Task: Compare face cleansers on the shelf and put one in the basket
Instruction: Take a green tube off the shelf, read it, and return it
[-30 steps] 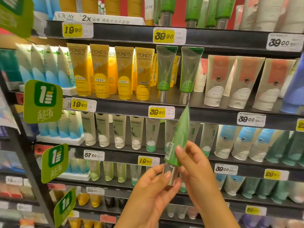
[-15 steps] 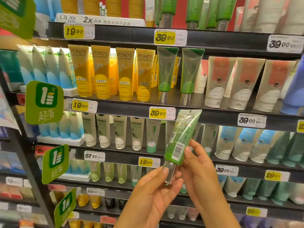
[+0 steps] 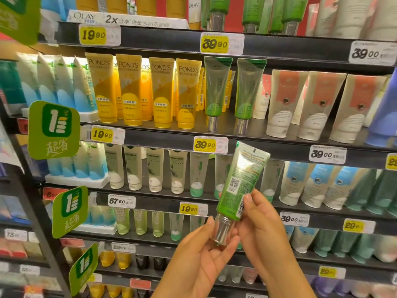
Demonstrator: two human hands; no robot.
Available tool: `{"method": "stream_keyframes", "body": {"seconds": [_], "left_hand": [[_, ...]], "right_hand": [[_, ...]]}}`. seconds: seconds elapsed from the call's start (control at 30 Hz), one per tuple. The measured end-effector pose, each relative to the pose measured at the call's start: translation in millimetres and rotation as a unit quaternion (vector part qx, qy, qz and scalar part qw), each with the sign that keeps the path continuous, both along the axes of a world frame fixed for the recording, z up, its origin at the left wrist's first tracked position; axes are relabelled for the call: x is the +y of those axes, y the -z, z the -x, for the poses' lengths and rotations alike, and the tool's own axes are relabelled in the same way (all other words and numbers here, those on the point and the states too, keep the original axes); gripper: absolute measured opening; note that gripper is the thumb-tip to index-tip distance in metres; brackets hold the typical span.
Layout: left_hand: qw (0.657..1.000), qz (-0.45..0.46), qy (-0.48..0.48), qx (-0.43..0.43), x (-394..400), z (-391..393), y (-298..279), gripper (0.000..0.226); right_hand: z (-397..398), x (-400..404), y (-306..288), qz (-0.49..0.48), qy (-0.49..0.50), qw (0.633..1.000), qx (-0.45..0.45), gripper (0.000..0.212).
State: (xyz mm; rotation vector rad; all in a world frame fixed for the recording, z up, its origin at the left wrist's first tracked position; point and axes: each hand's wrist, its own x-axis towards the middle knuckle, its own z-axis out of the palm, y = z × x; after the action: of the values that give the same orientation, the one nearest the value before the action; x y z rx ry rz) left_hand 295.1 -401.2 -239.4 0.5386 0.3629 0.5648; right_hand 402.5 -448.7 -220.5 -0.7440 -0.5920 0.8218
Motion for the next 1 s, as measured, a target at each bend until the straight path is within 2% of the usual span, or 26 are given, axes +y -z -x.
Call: {"method": "stream_keyframes", "body": {"seconds": [0.13, 0.3, 0.57, 0.73, 0.9, 1.0], "left_hand": [[1.0, 0.022, -0.01, -0.001, -1.3, 0.0, 0.4, 0.029], [1.0, -0.005, -0.022, 0.009, 0.1, 4.1, 1.4, 0.027], [0.997, -0.057, -0.014, 0.059, 0.3, 7.2, 4.0, 0.04], [0.999, -0.025, 0.027, 0.015, 0.4, 9.6, -2.0, 0.024], [0.996, 0.019, 0.083, -0.011, 1.8, 11.7, -4.1, 0.031], [0.994, 0.015, 0.104, -0.019, 0.5, 11.1, -4.8, 0.031]], "right_hand": [[1.3, -0.6, 2.1, 0.001, -0.008, 1.0, -0.011, 0.037], [1.6, -1.2, 2.2, 0.019, 0.019, 0.998, -0.062, 0.034], [2.7, -0.8, 2.5, 0.063, 0.053, 0.992, -0.097, 0.025], [1.0, -0.3, 2.8, 0.03, 0.047, 0.997, -0.06, 0.026], [-0.5, -1.4, 2.9, -0.003, 0.037, 0.999, -0.004, 0.029], [-0.6, -2.6, 2.2, -0.014, 0.014, 1.0, 0.02, 0.033]]}}
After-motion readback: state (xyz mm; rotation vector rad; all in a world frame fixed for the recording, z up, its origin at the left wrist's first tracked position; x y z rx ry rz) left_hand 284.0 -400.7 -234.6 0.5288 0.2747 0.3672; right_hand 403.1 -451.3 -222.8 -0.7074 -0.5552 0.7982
